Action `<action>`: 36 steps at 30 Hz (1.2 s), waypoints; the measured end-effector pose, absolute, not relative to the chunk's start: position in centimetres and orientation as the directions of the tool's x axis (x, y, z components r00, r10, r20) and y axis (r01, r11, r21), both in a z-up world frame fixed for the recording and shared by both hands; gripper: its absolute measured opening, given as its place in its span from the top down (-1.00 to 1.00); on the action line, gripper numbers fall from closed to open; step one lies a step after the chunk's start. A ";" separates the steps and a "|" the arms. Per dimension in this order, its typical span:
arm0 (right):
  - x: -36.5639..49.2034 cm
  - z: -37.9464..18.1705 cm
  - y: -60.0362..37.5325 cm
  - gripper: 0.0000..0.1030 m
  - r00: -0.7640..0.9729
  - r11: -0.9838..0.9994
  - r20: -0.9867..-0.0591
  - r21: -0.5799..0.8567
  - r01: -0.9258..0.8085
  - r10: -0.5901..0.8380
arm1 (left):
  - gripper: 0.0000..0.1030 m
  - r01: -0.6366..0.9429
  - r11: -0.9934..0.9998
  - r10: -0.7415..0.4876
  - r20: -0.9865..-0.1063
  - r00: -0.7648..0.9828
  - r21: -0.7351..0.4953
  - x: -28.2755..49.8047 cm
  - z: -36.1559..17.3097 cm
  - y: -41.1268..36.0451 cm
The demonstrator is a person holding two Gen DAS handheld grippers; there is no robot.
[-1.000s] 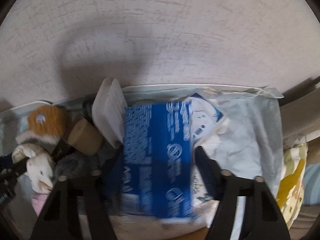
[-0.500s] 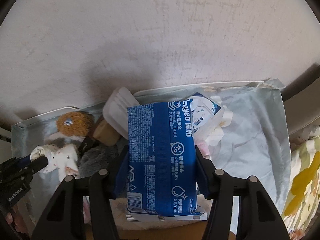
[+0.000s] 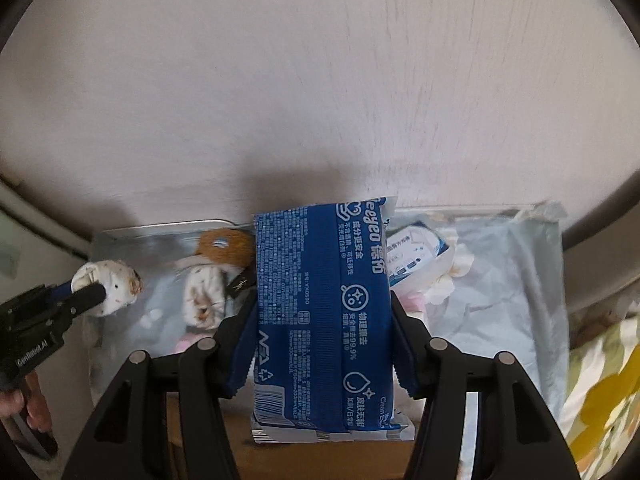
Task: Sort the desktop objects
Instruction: 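Carry both items over the cardboard box and release them inside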
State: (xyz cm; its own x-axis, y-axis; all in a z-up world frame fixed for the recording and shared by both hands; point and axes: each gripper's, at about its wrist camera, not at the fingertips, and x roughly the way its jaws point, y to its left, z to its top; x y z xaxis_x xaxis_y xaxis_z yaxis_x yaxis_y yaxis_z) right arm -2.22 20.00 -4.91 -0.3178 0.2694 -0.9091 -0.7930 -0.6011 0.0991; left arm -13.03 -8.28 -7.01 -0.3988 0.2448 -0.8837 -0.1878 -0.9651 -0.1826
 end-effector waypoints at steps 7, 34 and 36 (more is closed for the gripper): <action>-0.4 -1.5 17.7 -0.05 -0.473 -0.738 -0.869 0.223 -0.637 0.145 | 0.56 -0.208 -0.966 0.236 -0.859 -0.455 -0.155 -8.5 -2.5 -8.0; 6.0 -9.2 7.1 -0.05 -0.347 -0.965 -0.936 0.139 -0.225 -0.054 | 0.55 -0.117 -0.987 0.145 -0.925 -0.352 -0.110 4.2 -8.7 -1.6; 6.2 -9.6 7.1 -0.05 -0.336 -0.967 -0.940 0.131 -0.220 -0.051 | 0.55 -0.105 -0.988 0.141 -0.927 -0.348 -0.112 4.4 -9.0 -1.7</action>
State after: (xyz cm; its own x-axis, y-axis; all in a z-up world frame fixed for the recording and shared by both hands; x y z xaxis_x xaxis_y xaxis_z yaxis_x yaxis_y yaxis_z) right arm 6.15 7.11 -9.60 -0.3364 -0.0506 -0.9404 -0.2199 -0.9667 0.1307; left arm 4.36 -1.73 -8.96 -0.3484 0.1415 -0.9266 -0.1046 -0.9882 -0.1116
